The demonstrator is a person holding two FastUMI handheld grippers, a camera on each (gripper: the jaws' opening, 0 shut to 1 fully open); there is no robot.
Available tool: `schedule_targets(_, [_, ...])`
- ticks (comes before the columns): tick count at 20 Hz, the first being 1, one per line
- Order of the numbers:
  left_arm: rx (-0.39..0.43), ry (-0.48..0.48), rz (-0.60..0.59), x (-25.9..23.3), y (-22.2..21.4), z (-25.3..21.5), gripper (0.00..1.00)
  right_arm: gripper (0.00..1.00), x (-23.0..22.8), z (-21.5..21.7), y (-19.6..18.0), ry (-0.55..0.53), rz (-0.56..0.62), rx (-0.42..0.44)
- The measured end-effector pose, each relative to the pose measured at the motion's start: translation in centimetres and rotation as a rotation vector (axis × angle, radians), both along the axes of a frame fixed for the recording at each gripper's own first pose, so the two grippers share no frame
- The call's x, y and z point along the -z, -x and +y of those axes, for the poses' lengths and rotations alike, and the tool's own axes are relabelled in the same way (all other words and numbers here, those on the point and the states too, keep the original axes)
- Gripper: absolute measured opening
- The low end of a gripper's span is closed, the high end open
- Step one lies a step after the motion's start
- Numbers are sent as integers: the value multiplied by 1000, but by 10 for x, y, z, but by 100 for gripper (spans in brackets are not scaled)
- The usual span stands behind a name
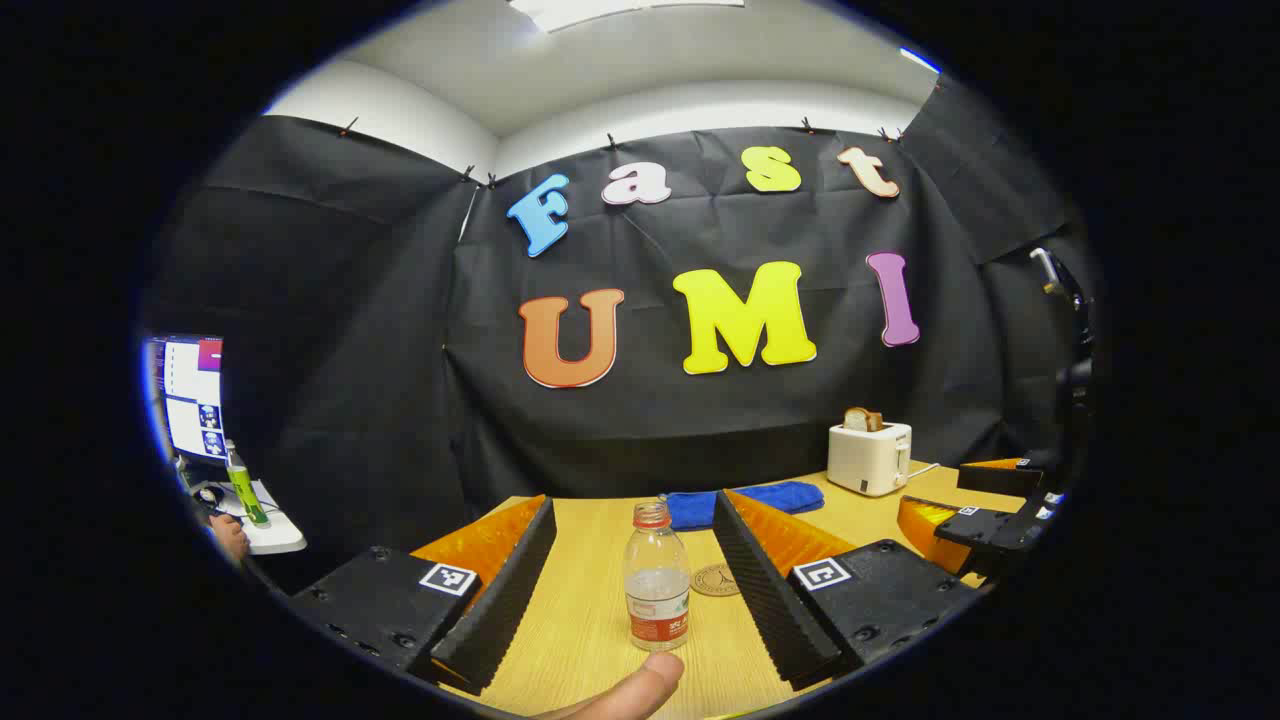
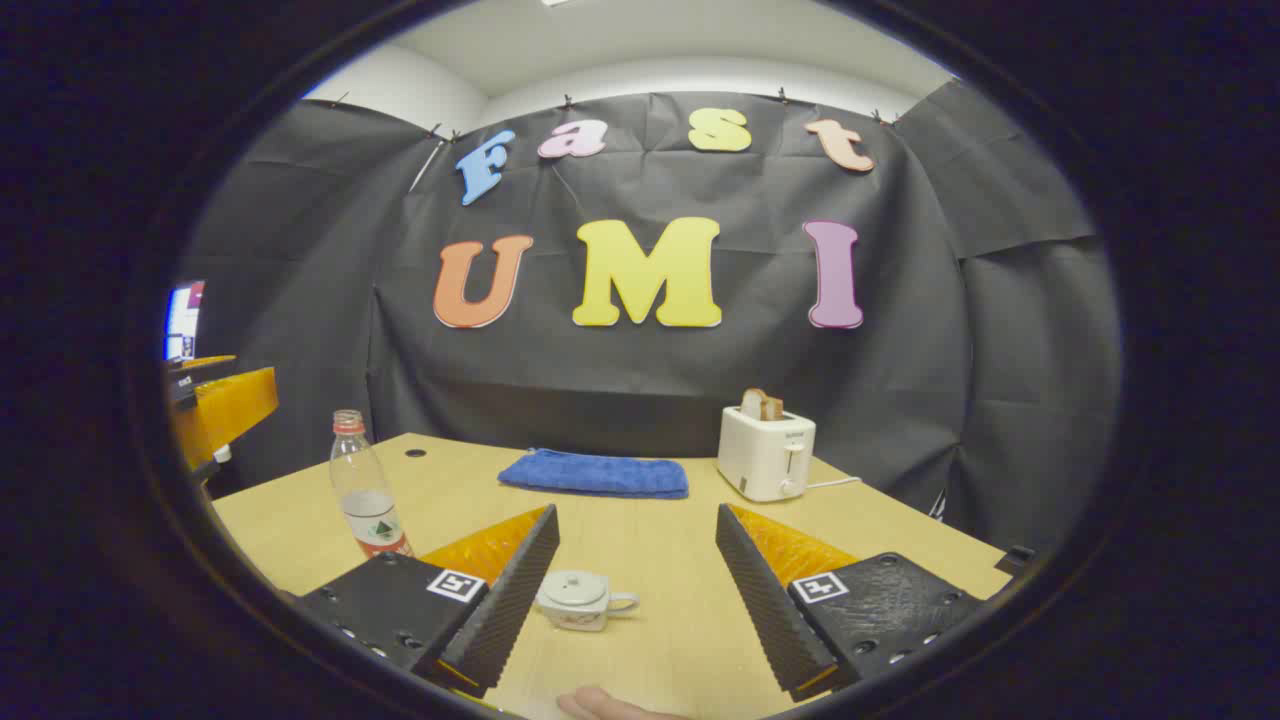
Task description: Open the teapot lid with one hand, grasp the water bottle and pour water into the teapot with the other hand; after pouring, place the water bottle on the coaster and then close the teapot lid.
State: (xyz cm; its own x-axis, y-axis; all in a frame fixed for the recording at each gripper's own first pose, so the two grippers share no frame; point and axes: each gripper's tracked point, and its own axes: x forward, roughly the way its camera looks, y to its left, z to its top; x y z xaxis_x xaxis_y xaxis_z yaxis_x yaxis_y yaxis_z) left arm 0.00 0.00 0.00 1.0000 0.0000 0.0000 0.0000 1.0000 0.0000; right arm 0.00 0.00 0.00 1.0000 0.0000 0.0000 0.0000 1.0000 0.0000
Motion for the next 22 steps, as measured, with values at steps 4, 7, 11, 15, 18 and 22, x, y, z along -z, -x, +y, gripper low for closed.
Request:
schedule_targets(4, [17,-15,27,12,-5,1,100,97,4,11,-8,13,15,6])
schedule_targets(7, [26,-6,31,17,-9,4,99,95,6,15,-13,8,4,5])
schedule_targets(11, [23,53,55,26,-15,11,99,95,17,14,-22,8,27,7])
schedule_targets(15, [10,59,82,37,-21,18,99,95,29,15,-30,6,49,-2])
schedule_targets(18, [15,59,93,44,-24,18,99,95,44,17,-40,-22,73,-16])
schedule_targets(22, [5,37,119,60,-35,22,99,97,60,21,-56,-21,93,-9])
